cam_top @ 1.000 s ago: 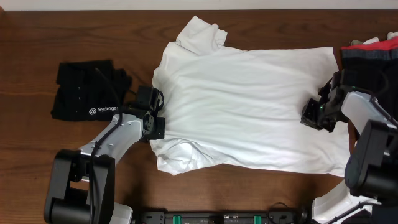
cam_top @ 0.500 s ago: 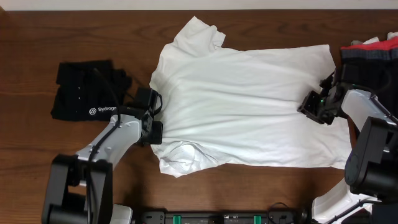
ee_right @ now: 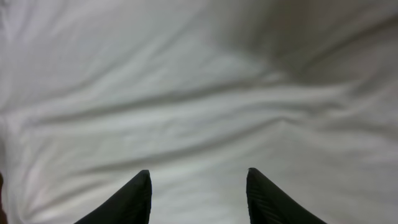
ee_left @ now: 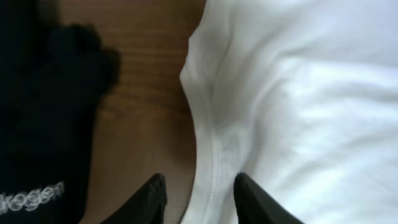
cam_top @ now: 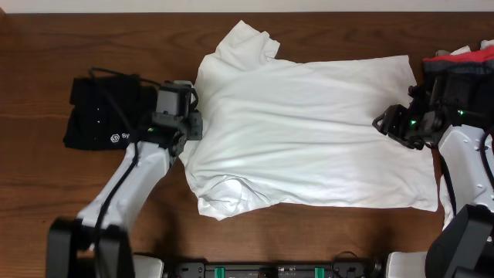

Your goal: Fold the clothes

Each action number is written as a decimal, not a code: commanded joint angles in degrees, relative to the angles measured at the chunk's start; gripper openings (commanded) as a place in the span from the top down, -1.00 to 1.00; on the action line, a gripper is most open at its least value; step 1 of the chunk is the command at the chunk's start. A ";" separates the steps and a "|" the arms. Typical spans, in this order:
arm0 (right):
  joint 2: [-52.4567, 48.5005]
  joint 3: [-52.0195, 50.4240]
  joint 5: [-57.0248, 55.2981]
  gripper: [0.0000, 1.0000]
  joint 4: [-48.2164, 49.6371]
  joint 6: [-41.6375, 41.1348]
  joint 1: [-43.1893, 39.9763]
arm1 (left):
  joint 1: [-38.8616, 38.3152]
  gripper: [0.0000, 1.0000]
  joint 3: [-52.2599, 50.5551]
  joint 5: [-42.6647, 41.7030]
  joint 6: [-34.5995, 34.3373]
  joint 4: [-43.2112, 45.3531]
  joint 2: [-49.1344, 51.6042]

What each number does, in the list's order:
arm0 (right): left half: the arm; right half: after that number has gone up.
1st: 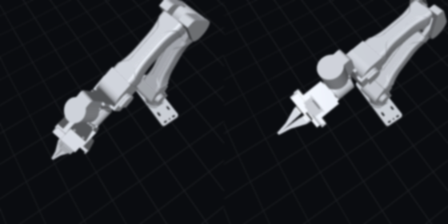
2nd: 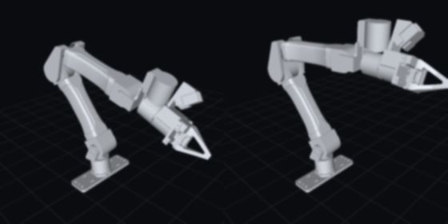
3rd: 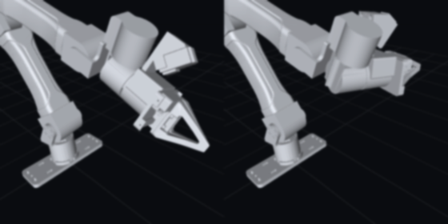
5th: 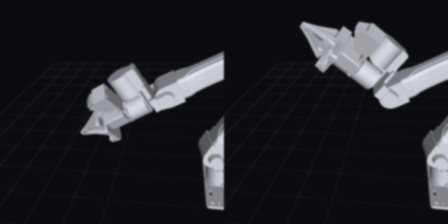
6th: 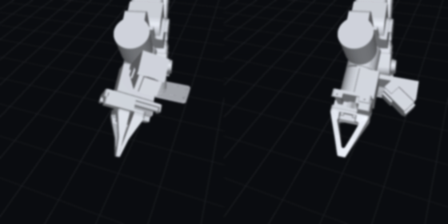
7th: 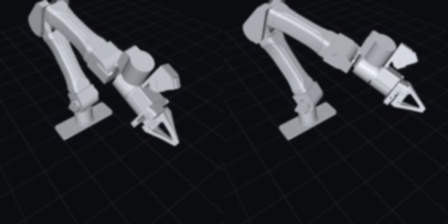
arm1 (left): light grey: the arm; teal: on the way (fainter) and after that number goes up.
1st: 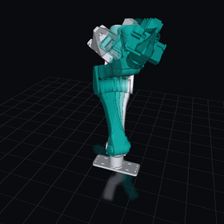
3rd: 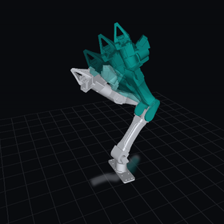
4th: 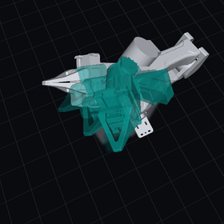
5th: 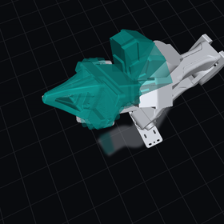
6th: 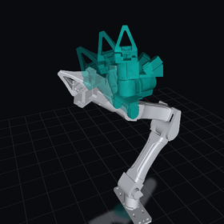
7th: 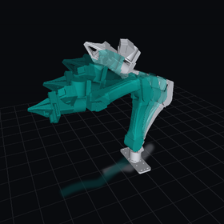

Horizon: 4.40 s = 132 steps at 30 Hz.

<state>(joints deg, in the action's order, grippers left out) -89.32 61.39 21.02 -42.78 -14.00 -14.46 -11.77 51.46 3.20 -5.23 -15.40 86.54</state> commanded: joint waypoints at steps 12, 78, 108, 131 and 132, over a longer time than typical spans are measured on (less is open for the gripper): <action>0.17 0.31 0.17 0.07 -3.69 0.81 1.05 | 0.72 0.83 0.20 0.50 0.83 7.56 15.47; 0.17 0.31 -0.24 -0.22 -7.08 2.51 1.03 | -23.52 -0.08 -0.70 -29.53 9.05 -28.81 3.32; 0.17 0.31 -1.42 -0.23 -7.19 2.56 0.98 | -24.33 0.88 6.43 -26.71 4.50 -33.86 1.75; 0.17 0.31 -4.52 -0.24 -8.22 2.49 0.98 | -27.32 0.88 9.25 -26.80 2.58 -25.97 0.70; 0.17 0.31 -4.52 -0.24 -8.22 2.49 0.98 | -28.04 0.88 9.25 -26.80 2.14 -25.46 0.70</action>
<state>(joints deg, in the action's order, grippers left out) -89.36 61.39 16.86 -51.00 -12.34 -13.93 -38.15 60.01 -23.59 -1.50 -41.45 87.02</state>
